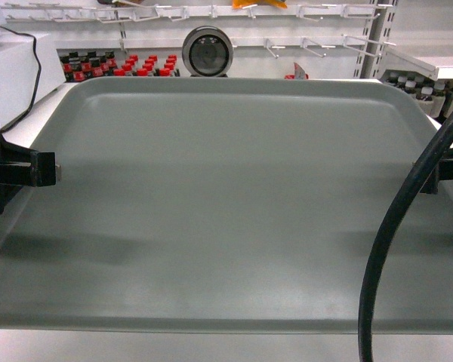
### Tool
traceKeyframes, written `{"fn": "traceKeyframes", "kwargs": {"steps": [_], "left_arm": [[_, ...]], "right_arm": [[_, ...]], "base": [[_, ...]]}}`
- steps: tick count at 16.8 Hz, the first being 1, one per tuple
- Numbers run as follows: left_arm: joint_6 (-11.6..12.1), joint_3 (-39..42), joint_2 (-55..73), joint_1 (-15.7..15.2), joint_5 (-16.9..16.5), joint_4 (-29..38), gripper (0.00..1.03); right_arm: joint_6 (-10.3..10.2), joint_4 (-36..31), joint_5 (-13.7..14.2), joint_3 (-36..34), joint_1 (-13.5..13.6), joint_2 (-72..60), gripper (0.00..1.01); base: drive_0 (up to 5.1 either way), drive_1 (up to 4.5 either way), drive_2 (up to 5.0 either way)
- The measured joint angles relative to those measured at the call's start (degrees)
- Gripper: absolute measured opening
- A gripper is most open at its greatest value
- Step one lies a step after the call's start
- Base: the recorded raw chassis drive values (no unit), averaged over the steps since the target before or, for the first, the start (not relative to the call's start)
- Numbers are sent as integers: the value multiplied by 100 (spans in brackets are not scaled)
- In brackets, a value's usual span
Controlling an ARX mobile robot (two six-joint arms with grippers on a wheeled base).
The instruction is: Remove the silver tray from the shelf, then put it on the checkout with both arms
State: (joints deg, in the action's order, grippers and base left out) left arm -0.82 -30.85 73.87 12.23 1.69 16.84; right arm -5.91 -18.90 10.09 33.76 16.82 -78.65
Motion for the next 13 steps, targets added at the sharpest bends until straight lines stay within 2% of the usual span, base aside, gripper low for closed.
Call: {"fn": "traceKeyframes", "kwargs": {"steps": [5, 6, 7, 8, 9, 11, 13], "left_arm": [[0, 0, 0, 0, 0, 0, 3], [-7, 0, 0, 2, 20, 9, 3], [-76, -2, 101, 162, 758, 317, 3], [-57, -96, 232, 197, 1281, 468, 3], [-26, -181, 372, 201, 1532, 605, 3], [35, -420, 761, 83, 1569, 787, 3], [201, -789, 1327, -74, 1403, 990, 3]], "right_arm": [[0, 0, -2, 0, 0, 0, 2], [-9, -216, -39, -42, -7, -13, 2], [-101, -1239, -354, -260, -81, -181, 2], [-142, -1790, -485, -264, -77, -411, 2], [-203, -2118, -605, -216, -77, -621, 2], [-247, -2186, -636, 31, -77, -938, 2], [-269, -1985, -669, 444, -116, -1311, 2]], "base": [[0, 0, 0], [0, 0, 0], [0, 0, 0], [0, 0, 0], [0, 0, 0], [0, 0, 0], [0, 0, 0]]}}
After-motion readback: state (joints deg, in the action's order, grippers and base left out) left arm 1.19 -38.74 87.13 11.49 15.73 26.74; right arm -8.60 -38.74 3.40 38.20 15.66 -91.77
